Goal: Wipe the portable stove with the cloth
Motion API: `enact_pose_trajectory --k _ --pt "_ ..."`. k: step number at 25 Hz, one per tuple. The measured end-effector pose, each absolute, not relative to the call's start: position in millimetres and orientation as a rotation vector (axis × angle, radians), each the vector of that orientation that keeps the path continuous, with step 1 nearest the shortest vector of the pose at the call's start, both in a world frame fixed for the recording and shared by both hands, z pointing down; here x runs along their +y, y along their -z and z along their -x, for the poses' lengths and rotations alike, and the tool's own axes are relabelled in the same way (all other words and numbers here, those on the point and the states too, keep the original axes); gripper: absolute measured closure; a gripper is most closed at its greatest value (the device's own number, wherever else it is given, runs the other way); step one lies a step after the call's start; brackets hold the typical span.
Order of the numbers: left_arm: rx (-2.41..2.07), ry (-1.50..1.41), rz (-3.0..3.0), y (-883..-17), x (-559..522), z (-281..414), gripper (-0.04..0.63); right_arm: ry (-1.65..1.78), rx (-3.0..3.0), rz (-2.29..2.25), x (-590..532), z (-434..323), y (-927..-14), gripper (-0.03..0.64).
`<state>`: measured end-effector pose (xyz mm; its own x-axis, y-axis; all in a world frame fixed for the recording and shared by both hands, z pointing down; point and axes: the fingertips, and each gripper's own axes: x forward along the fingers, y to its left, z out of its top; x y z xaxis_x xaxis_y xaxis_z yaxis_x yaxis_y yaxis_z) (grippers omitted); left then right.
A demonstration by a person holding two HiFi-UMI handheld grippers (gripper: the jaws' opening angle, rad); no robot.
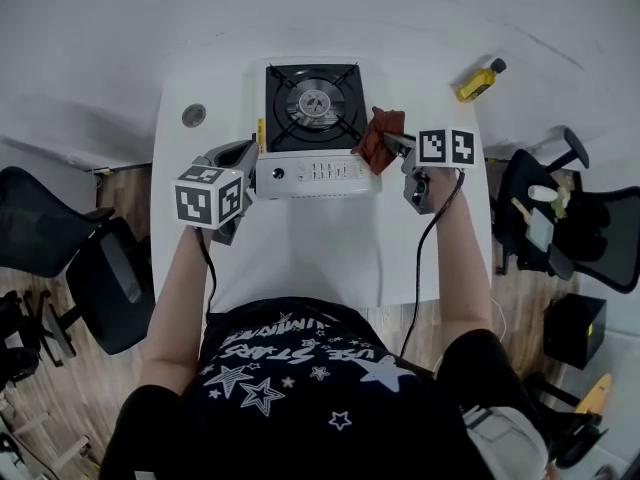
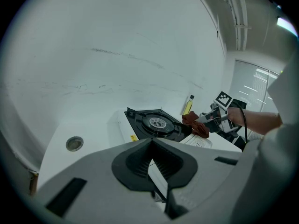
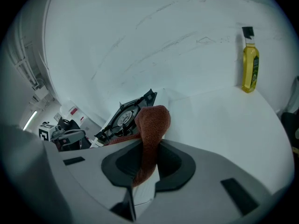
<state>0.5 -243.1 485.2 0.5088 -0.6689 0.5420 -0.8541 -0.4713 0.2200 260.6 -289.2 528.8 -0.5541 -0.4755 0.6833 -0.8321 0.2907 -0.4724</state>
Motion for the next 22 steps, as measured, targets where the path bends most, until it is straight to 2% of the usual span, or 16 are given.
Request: enact_pose_trajectory --k 6,13,22 --pt "-1.226 -0.536 -2.298 -486.3 -232.4 3.1 0.589 -1.158 -2.16 -1.244 -285.7 -266.7 -512.8 0.555" --pt "-1.206 -0.515 -2.318 -485.7 -229.7 12.3 0.589 -1.053 -2.267 -1.259 -272.3 -238.6 -463.4 0.555" --pt "-1.186 -0.487 -2.334 -478.7 -221.7 20.5 0.589 -1.09 -2.438 -1.007 -225.7 -123.0 -446.4 0.555"
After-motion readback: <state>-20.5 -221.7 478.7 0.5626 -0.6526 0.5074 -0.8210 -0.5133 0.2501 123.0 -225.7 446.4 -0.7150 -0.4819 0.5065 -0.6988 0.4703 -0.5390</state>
